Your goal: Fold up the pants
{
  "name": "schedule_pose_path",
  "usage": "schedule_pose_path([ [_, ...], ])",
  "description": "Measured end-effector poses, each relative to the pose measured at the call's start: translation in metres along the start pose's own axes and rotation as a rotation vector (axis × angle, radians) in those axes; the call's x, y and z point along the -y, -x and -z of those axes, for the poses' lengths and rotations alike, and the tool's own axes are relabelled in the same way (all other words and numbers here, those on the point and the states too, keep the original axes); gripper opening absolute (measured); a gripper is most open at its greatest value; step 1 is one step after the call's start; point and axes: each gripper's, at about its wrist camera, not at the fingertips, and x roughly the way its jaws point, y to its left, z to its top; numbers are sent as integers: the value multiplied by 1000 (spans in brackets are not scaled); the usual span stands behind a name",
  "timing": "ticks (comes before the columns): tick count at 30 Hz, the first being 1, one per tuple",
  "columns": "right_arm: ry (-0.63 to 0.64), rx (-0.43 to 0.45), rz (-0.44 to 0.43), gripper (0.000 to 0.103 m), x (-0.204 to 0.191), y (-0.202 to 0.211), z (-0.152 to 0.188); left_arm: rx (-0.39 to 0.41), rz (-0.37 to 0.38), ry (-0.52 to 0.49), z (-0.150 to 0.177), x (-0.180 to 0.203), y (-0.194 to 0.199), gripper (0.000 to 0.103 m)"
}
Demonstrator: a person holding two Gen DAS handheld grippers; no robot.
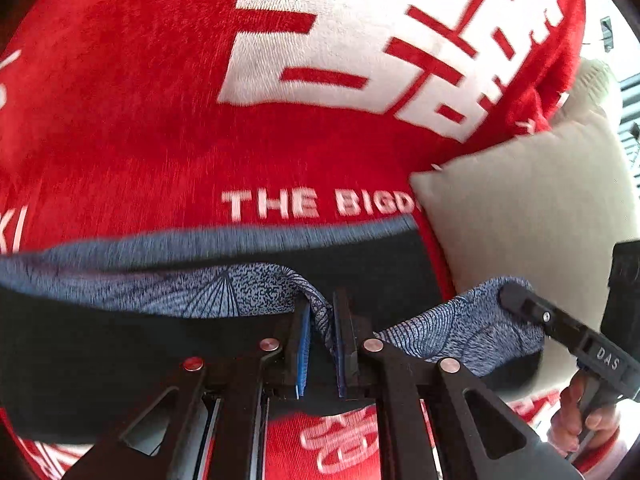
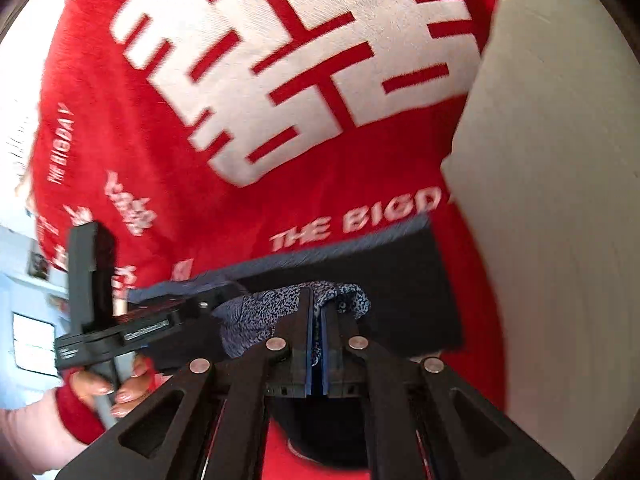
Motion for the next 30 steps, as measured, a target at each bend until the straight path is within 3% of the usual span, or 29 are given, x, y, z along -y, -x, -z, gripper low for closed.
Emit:
schedule_pose_path([
  [4,57,-79,110,5,16,-39,-29,-4,-57,-23,-16,1,-23,12],
  [6,66,-94,143,17,19,-47,-38,8,-104,-43,-18,5,-25,12],
  [8,75,-79,197,56,19,-46,-45,15,-129,-74,-17,9,-23,12],
  [9,80,-58,197,59,18,-41,-47,16,-131,-87,-16,11,-22,13],
  [10,82,-43,176,59,16,-36,-49,19,-142,-104,-14,13,-19,24],
  [11,85,-29,173,59,12,-29,-49,27,-158,-117,-13,14,-16,47],
  [13,95,-14,183,59,7,-21,-47,85,-200,-145,-8,16,-1,68],
  [15,84,-10,193,57,4,-15,-39,112,-217,-168,-6,15,8,68],
  [17,68,-19,172,40,3,-16,-30,113,-246,-171,-2,12,11,68],
  [22,83,-134,170,34,2,-58,-9,38,-346,-150,12,-13,-16,68],
  [25,138,-162,250,34,3,-91,-6,18,-387,-112,13,-26,-40,68],
  [27,147,-189,310,30,12,-113,-10,24,-397,-76,7,-37,-53,68],
  [30,160,-162,325,28,15,-121,-20,57,-405,-59,-6,-43,-58,68],
])
